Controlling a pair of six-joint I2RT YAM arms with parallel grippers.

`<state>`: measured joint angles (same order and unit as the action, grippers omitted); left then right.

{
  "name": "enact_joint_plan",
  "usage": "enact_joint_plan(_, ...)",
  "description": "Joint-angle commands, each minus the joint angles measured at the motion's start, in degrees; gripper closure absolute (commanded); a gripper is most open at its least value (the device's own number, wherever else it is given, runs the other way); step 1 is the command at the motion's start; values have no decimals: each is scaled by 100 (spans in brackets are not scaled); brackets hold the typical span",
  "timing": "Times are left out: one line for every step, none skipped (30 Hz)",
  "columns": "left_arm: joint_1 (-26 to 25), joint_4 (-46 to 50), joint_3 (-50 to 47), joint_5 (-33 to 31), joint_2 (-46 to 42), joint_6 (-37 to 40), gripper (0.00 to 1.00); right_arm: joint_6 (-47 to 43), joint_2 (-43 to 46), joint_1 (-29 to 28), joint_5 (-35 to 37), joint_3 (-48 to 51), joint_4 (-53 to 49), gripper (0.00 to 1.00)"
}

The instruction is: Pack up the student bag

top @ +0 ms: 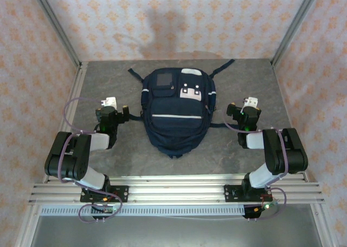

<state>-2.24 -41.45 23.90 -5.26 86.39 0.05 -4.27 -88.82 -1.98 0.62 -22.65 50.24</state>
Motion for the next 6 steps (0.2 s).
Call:
enact_joint_plan(-44,-91,77,-32,-41,61,0,13,40,-22,8,37,4,1)
enact_joint_plan(-40,-74,84,-28,-35,61,0,14,44,-22,8,42,4,1)
enact_joint_plan(-40,-74,80,-28,-35,63,0,14,44,-20,8,40,4,1)
enact_joint_plan(-40,-79,76,-28,-39,58,0,13,41,-21,8,42,4,1)
enact_joint_plan(-40,-95,66,-28,-43,65,0,14,40,-22,8,41,10,1)
enact_joint_plan(-40,-100,68,-28,-44,65,0,9,41,-22,8,40,4,1)
